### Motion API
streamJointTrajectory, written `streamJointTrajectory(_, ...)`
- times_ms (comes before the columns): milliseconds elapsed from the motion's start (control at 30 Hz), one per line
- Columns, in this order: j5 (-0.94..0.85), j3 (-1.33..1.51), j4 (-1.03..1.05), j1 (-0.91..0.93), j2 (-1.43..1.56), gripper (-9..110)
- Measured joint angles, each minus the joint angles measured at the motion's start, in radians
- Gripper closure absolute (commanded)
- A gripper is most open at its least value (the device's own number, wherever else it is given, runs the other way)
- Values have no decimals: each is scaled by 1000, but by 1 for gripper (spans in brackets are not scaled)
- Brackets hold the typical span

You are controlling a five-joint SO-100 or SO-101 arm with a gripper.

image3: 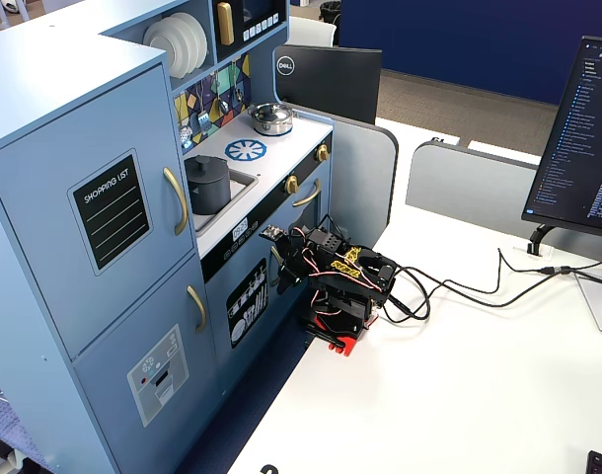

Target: Pick up the lid from the counter and put it on the gray recipient

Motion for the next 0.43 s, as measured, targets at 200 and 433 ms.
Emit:
streamJointTrajectory(200, 0, 0, 0, 0, 0, 95)
streamJointTrajectory(433, 0, 0, 0, 0, 0, 94)
